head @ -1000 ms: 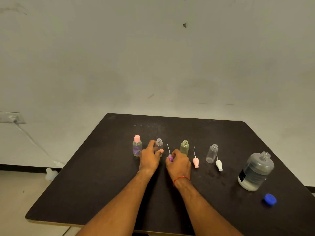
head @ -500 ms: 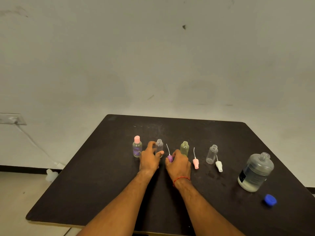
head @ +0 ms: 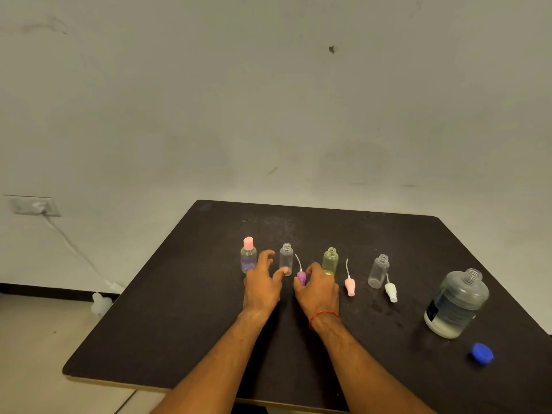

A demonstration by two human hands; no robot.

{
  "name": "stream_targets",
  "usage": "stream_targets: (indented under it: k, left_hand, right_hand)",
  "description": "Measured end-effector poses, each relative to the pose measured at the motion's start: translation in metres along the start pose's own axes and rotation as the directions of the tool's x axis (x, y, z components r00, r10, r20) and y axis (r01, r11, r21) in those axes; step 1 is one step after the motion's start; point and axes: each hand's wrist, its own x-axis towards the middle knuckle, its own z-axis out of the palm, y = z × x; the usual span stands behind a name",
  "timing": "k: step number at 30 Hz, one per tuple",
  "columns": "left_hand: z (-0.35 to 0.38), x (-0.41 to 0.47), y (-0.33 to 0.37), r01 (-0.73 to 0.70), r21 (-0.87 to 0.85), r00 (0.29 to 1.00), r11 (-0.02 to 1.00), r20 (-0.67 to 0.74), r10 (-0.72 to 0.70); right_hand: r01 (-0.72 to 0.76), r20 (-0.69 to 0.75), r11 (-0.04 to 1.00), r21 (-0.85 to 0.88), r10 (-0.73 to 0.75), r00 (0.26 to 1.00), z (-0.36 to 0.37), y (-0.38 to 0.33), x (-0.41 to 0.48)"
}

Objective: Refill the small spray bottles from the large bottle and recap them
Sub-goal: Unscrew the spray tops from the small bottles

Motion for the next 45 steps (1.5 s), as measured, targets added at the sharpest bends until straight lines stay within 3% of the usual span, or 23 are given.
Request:
stream_targets:
  k: [5, 8, 15, 23, 32, 39, 45]
  left_hand:
    - [-0.017, -0.006, -0.004, -0.037, -0.005, 0.996, 0.999, -0.076, 0.036]
    - [-0.031, -0.008, -0.009, -0.071, -0.009, 0.979, 0.997, -0.191, 0.068]
    - [-0.057, -0.004, -0.014, -0.052, 0.014, 0.937, 0.999, -0.346, 0.054]
    - [-0.051, 0.019, -0.027, 0.145, 0.084, 0.984, 0.986, -0.115, -0.135]
    - [-0.051, 0.039, -0.023, 0.096, 0.043, 0.994, 0.994, -0.046, -0.094]
    - [-0.074, 0.023, -0.016, -0.087, 0.028, 0.993, 0.996, -0.072, 0.089]
    - [-0.087, 0.01, -0.011, -0.181, 0.033, 0.979, 0.983, -0.084, 0.183]
  right_hand:
    - [0.007, -0.017, 1.0, -0.009, -0.007, 1.0, -0.001, -0.003, -0.003]
    - [0.015, -0.031, 1.0, -0.022, -0.016, 0.999, -0.003, -0.004, -0.005]
    - [0.04, -0.042, 0.999, 0.006, -0.039, 0.998, -0.012, -0.01, -0.002]
    - [0.107, -0.094, 0.994, 0.015, -0.105, 0.99, -0.023, -0.026, -0.001]
    - [0.328, -0.107, 0.939, 0.101, -0.318, 0.942, -0.029, -0.056, -0.008]
    - [0.425, 0.063, 0.896, 0.126, -0.435, 0.898, -0.02, -0.1, 0.003]
    - [0.468, 0.273, 0.884, -0.005, -0.449, 0.851, -0.006, -0.133, 0.022]
